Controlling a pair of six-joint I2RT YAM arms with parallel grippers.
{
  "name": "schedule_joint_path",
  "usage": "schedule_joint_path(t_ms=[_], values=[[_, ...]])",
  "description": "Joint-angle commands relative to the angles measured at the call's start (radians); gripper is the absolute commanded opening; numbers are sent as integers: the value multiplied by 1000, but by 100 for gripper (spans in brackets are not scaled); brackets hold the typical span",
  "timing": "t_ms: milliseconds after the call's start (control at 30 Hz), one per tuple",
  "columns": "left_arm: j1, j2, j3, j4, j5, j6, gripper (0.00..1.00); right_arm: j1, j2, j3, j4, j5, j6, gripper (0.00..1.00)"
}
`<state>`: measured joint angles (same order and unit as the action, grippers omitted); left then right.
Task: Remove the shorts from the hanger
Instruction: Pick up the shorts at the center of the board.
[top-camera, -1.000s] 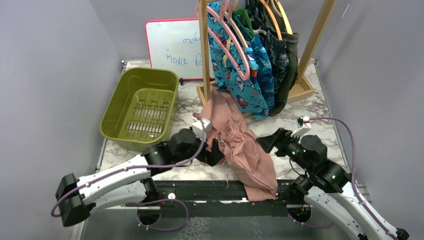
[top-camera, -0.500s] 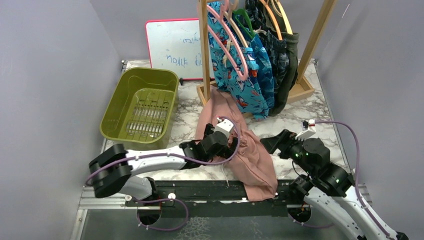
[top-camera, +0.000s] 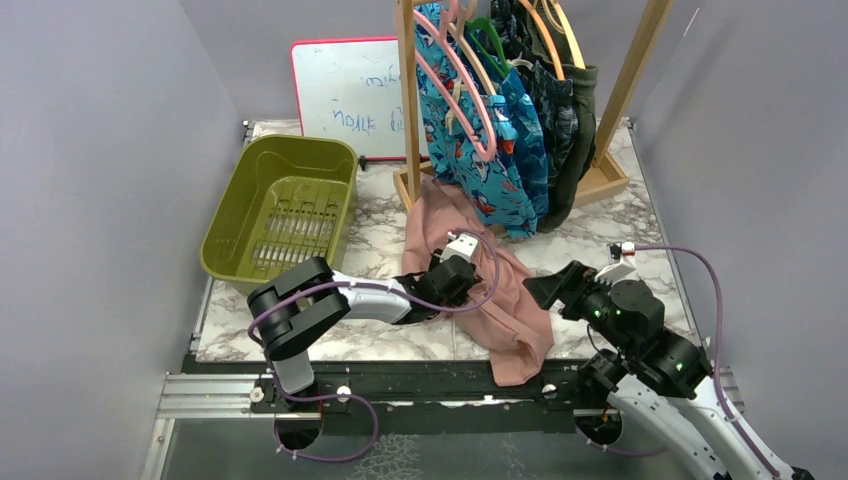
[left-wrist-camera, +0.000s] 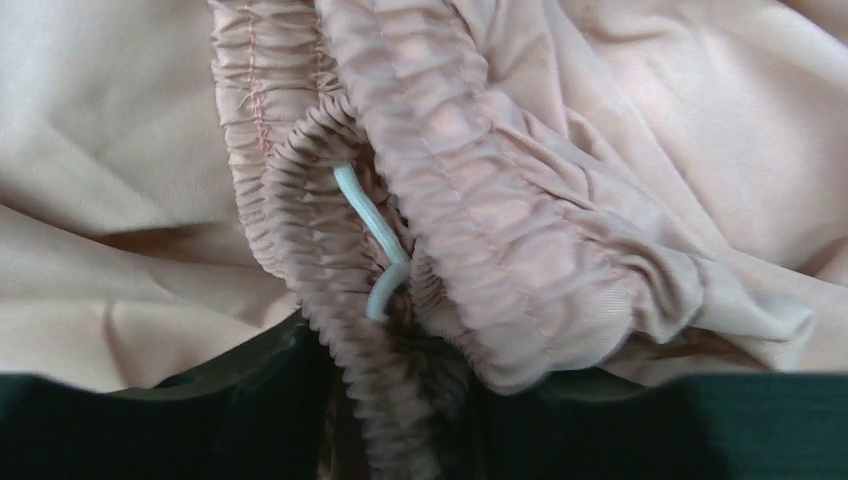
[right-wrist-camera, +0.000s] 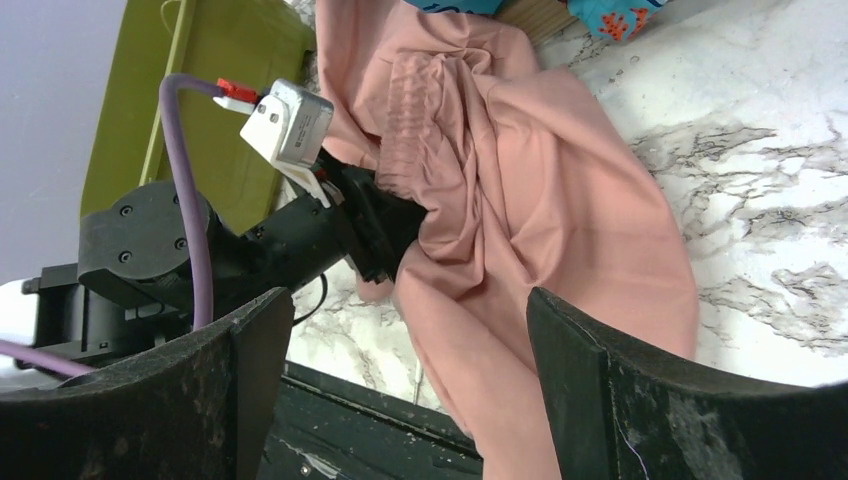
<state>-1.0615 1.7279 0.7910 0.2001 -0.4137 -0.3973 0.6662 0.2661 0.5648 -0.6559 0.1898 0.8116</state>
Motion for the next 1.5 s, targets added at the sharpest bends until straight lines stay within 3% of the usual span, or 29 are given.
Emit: schedule_joint_path(t_ms=[0,133,233,533,933,1067,1200,1367,1467], values=[[1,89,-37,-76,61,-47,40,2,-16,22,-22,26,6,88],[1,66,-63,-60,55,-47,13,2,-16,19,-16,26,4,88],[2,20,-80,-67,50,-38,0,1,-13,11,-10,27,4,88],[2,-318,-157,-78,41,-2,0,1,6,8,-5,23,1,88],[0,-721,-163,-305,15,4,0,2,40,-11,38,4,-26,88],[-3,-768,-83,-428,22,29,0,2,70,-15,55,-23,-30,89],[-22,-777,69,-619,-114,37,0,2,84,-23,73,-31,-27,89],[-26,-789,181,-649,-247,108,0,1,88,-29,96,-32,-22,89],[-25,-746,197,-649,-204,136,0,2,91,-30,95,-33,-23,89]])
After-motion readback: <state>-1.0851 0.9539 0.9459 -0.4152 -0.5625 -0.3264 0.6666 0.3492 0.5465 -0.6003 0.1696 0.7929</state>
